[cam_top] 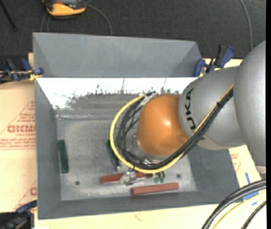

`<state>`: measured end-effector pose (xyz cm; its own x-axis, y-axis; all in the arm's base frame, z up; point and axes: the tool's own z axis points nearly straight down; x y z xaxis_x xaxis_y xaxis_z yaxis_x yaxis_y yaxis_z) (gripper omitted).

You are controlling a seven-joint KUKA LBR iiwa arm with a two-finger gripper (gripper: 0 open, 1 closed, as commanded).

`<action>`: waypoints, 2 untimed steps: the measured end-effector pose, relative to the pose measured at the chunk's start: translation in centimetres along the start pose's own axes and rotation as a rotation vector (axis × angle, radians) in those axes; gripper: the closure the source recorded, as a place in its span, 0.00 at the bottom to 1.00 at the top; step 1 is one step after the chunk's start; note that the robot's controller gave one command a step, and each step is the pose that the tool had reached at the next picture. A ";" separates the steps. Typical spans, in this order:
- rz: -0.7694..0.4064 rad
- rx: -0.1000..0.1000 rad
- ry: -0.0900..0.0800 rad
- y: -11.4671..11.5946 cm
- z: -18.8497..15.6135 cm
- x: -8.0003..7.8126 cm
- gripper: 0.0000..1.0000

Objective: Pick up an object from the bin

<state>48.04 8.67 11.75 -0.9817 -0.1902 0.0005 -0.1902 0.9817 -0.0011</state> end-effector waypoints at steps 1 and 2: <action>-0.002 -0.001 -0.003 0.7 -7.7 -1.5 1.00; -0.002 -0.001 -0.003 0.7 -7.7 -1.5 1.00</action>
Offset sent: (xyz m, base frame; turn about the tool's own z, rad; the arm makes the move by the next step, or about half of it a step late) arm 0.0000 0.0000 0.0000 0.0000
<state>49.38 9.65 19.42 -0.9814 -0.1918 -0.0024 -0.1918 0.9814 0.0003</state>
